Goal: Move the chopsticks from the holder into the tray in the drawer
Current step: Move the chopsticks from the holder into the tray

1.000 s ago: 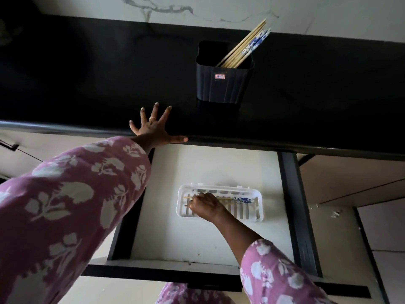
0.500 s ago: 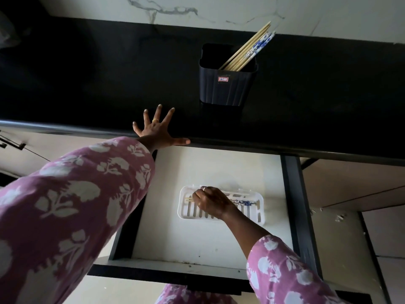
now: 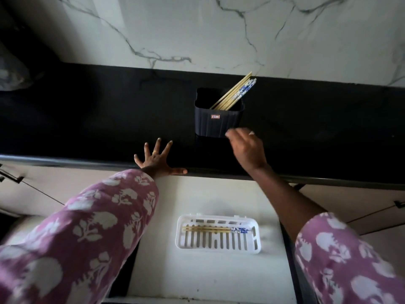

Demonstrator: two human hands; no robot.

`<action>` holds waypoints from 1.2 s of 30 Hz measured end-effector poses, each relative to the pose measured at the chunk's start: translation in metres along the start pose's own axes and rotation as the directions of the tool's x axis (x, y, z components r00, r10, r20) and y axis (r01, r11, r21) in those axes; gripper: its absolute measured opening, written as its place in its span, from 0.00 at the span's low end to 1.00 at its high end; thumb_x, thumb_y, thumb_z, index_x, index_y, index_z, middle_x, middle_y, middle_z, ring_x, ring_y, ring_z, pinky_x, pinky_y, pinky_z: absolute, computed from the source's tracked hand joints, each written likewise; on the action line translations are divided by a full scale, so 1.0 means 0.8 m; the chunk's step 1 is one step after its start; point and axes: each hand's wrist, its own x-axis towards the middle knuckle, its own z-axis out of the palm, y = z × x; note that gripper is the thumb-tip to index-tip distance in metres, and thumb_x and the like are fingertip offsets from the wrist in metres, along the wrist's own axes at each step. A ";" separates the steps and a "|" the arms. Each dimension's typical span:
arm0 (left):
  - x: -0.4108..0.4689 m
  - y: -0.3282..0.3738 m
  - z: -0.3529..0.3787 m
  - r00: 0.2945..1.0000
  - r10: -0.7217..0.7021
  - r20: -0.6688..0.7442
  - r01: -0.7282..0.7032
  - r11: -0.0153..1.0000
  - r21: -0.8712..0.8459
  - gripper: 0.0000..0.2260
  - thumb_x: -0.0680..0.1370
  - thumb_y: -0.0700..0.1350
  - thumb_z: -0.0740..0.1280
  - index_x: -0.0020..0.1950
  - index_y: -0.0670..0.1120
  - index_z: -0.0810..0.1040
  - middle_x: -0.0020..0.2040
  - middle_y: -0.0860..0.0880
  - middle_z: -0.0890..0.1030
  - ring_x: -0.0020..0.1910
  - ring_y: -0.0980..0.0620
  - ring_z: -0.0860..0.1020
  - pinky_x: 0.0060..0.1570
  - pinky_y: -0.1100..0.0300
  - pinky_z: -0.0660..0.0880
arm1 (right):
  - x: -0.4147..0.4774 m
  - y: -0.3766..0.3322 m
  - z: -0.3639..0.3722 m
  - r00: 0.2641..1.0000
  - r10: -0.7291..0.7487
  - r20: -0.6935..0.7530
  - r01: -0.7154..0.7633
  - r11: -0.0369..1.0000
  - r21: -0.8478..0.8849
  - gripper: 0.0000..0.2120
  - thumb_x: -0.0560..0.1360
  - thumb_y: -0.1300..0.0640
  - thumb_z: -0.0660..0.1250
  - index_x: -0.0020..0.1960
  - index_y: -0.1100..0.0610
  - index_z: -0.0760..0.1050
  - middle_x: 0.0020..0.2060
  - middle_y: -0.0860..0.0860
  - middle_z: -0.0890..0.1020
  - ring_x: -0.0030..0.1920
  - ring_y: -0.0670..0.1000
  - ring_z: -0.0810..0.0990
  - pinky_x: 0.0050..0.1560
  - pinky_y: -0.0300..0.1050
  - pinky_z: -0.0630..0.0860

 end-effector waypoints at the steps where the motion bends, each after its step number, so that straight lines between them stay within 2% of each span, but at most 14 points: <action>1: 0.001 0.000 0.000 1.000 0.001 0.000 -0.001 1.000 0.001 0.54 0.53 0.79 0.63 0.71 0.68 0.37 0.76 0.57 0.35 0.74 0.41 0.34 0.64 0.29 0.41 | 0.017 0.012 0.003 0.996 0.090 -0.005 -0.091 0.996 -0.006 0.04 0.73 0.62 0.68 0.40 0.58 0.80 0.32 0.55 0.81 0.34 0.56 0.81 0.34 0.44 0.77; 3: 0.003 -0.001 0.002 1.000 -0.005 -0.005 0.005 1.000 0.002 0.54 0.53 0.79 0.63 0.71 0.68 0.37 0.76 0.57 0.35 0.74 0.41 0.34 0.64 0.29 0.41 | 0.049 0.033 0.013 0.932 0.354 0.074 -0.359 0.931 0.062 0.07 0.76 0.60 0.65 0.47 0.63 0.80 0.42 0.60 0.83 0.43 0.59 0.82 0.44 0.49 0.77; 5: 0.004 -0.001 0.003 1.000 -0.016 -0.011 0.016 1.000 0.000 0.54 0.52 0.79 0.63 0.71 0.69 0.37 0.76 0.57 0.35 0.74 0.41 0.34 0.65 0.29 0.42 | 0.076 0.054 0.024 0.784 0.601 0.154 -0.619 0.774 0.131 0.11 0.77 0.59 0.63 0.55 0.63 0.78 0.51 0.61 0.82 0.52 0.58 0.81 0.52 0.50 0.76; 7: 0.005 0.000 0.004 1.000 -0.020 -0.017 0.020 1.000 0.005 0.55 0.52 0.79 0.63 0.71 0.68 0.38 0.76 0.57 0.35 0.74 0.41 0.34 0.65 0.29 0.42 | 0.098 0.073 0.035 0.632 0.748 0.202 -0.775 0.611 0.162 0.13 0.77 0.57 0.65 0.59 0.62 0.77 0.55 0.59 0.82 0.57 0.56 0.79 0.53 0.45 0.75; 8: 0.006 0.000 0.004 1.000 -0.022 -0.018 0.022 1.000 0.008 0.55 0.52 0.79 0.63 0.71 0.68 0.37 0.76 0.57 0.35 0.74 0.41 0.34 0.65 0.29 0.42 | 0.108 0.081 0.041 0.583 0.779 0.230 -0.813 0.557 0.172 0.15 0.77 0.56 0.65 0.60 0.62 0.77 0.56 0.59 0.81 0.58 0.56 0.78 0.55 0.45 0.74; 10: 0.006 0.001 0.004 0.999 -0.026 -0.022 0.026 1.000 0.010 0.54 0.53 0.78 0.64 0.71 0.68 0.38 0.76 0.57 0.35 0.74 0.42 0.34 0.65 0.29 0.42 | 0.126 0.093 0.049 0.539 0.795 0.279 -0.842 0.502 0.196 0.15 0.76 0.55 0.66 0.59 0.63 0.78 0.54 0.60 0.82 0.56 0.57 0.79 0.52 0.42 0.73; 13: 0.005 0.002 0.004 0.999 -0.035 -0.026 0.035 0.999 0.005 0.54 0.54 0.77 0.65 0.71 0.68 0.38 0.76 0.57 0.35 0.74 0.42 0.34 0.65 0.30 0.42 | 0.146 0.107 0.064 0.488 0.817 0.307 -0.870 0.428 0.242 0.15 0.75 0.55 0.68 0.52 0.67 0.80 0.41 0.60 0.81 0.42 0.51 0.78 0.33 0.38 0.66; 14: 0.005 0.002 0.004 0.999 -0.036 -0.024 0.036 0.999 0.006 0.54 0.54 0.77 0.65 0.71 0.68 0.38 0.76 0.57 0.35 0.74 0.42 0.34 0.65 0.30 0.42 | 0.152 0.111 0.068 0.467 0.828 0.309 -0.880 0.402 0.254 0.15 0.75 0.54 0.68 0.52 0.67 0.80 0.40 0.60 0.81 0.41 0.49 0.76 0.31 0.38 0.65; 15: 0.004 0.003 0.004 0.999 -0.035 -0.023 0.035 0.999 0.005 0.54 0.54 0.77 0.65 0.71 0.68 0.38 0.76 0.57 0.35 0.74 0.42 0.34 0.65 0.30 0.42 | 0.157 0.113 0.072 0.450 0.839 0.306 -0.886 0.376 0.272 0.16 0.75 0.54 0.68 0.52 0.67 0.80 0.43 0.62 0.83 0.41 0.49 0.76 0.34 0.37 0.66; 17: 0.004 0.002 0.004 0.999 -0.035 -0.029 0.035 0.999 0.002 0.54 0.54 0.77 0.65 0.71 0.68 0.38 0.76 0.57 0.35 0.74 0.42 0.34 0.65 0.30 0.42 | 0.167 0.118 0.081 0.423 0.857 0.294 -0.892 0.338 0.300 0.16 0.74 0.55 0.69 0.54 0.67 0.79 0.49 0.62 0.84 0.46 0.52 0.82 0.40 0.41 0.72; 20: 0.004 0.002 0.004 0.999 -0.036 -0.032 0.036 0.999 0.011 0.55 0.53 0.77 0.65 0.71 0.68 0.37 0.76 0.57 0.35 0.74 0.42 0.34 0.66 0.30 0.41 | 0.172 0.125 0.090 0.377 0.880 0.289 -0.904 0.282 0.321 0.15 0.73 0.56 0.70 0.54 0.68 0.80 0.49 0.63 0.84 0.49 0.57 0.84 0.50 0.48 0.80; 27: 0.004 0.002 0.001 0.999 -0.033 0.012 0.032 0.999 0.012 0.55 0.54 0.77 0.65 0.71 0.67 0.36 0.75 0.56 0.33 0.73 0.42 0.32 0.65 0.30 0.40 | 0.172 0.132 0.094 0.219 0.924 0.314 -0.912 0.079 0.403 0.14 0.71 0.60 0.72 0.53 0.67 0.80 0.47 0.64 0.84 0.47 0.59 0.85 0.49 0.54 0.82; 31: 0.004 0.004 -0.009 0.994 -0.051 0.094 0.055 0.998 -0.041 0.54 0.55 0.77 0.65 0.72 0.67 0.37 0.75 0.57 0.32 0.73 0.42 0.31 0.66 0.31 0.39 | 0.174 0.125 0.060 0.223 0.949 0.221 -0.883 0.101 0.458 0.12 0.72 0.60 0.70 0.52 0.66 0.81 0.44 0.63 0.85 0.44 0.58 0.85 0.47 0.53 0.83; 36: 0.002 0.029 -0.029 0.972 -0.148 0.185 0.191 0.953 -0.236 0.44 0.64 0.76 0.59 0.74 0.64 0.45 0.77 0.55 0.38 0.74 0.40 0.36 0.67 0.33 0.39 | 0.180 0.129 -0.005 0.246 0.960 0.131 -0.842 0.145 0.520 0.10 0.72 0.60 0.68 0.49 0.65 0.81 0.42 0.63 0.85 0.43 0.58 0.85 0.47 0.53 0.83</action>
